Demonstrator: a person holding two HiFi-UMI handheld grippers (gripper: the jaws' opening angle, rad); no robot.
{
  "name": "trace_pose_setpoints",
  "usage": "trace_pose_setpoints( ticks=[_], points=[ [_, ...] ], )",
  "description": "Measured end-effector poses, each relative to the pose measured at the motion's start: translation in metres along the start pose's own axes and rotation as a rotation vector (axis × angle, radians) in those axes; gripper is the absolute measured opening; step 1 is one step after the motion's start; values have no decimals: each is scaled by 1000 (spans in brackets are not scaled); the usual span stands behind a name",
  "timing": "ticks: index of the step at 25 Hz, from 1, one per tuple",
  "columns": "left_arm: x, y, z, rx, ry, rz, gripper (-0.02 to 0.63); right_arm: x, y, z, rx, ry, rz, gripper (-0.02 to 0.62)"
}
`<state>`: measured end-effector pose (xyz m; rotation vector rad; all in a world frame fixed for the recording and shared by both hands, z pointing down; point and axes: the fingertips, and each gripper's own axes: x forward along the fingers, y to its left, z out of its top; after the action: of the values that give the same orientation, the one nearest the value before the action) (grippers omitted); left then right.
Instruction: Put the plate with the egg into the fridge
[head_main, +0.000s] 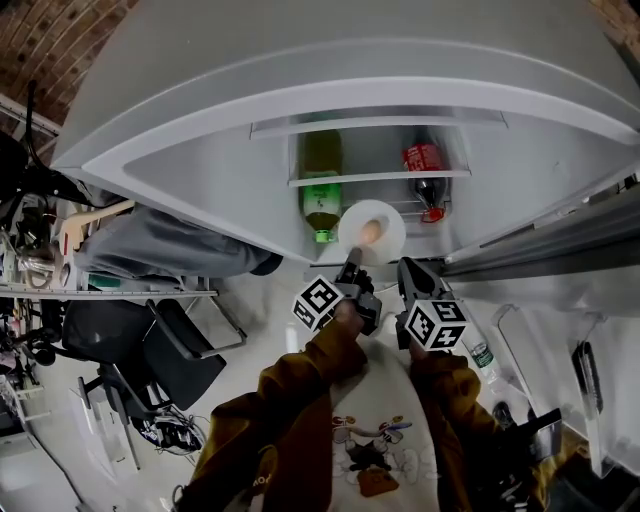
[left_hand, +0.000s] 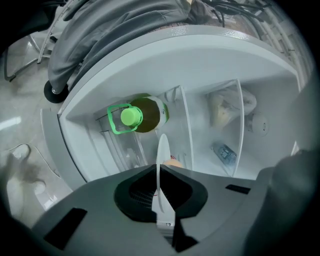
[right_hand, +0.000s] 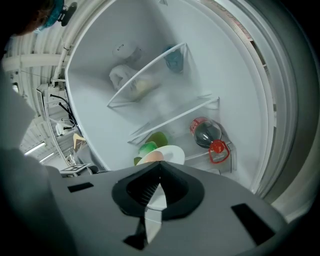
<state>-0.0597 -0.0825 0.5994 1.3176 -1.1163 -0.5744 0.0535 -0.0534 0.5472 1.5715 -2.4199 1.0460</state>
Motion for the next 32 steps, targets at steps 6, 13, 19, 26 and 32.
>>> trace_pose_setpoints(
  ticks=[6, 13, 19, 26, 32],
  points=[
    [15, 8, 2, -31, -34, -3, 15, 14, 1, -8, -85, 34, 10, 6],
    [23, 21, 5, -63, -63, 6, 15, 24, -8, -9, -136, 51, -8, 6],
    [32, 28, 6, -77, -59, 18, 15, 27, -13, -12, -133, 71, -15, 6],
    [42, 30, 3, -89, -51, 23, 15, 28, -18, -7, -134, 69, -25, 6],
    [53, 33, 7, -100, -58, 24, 15, 30, -23, -6, -132, 73, -31, 6]
  ],
)
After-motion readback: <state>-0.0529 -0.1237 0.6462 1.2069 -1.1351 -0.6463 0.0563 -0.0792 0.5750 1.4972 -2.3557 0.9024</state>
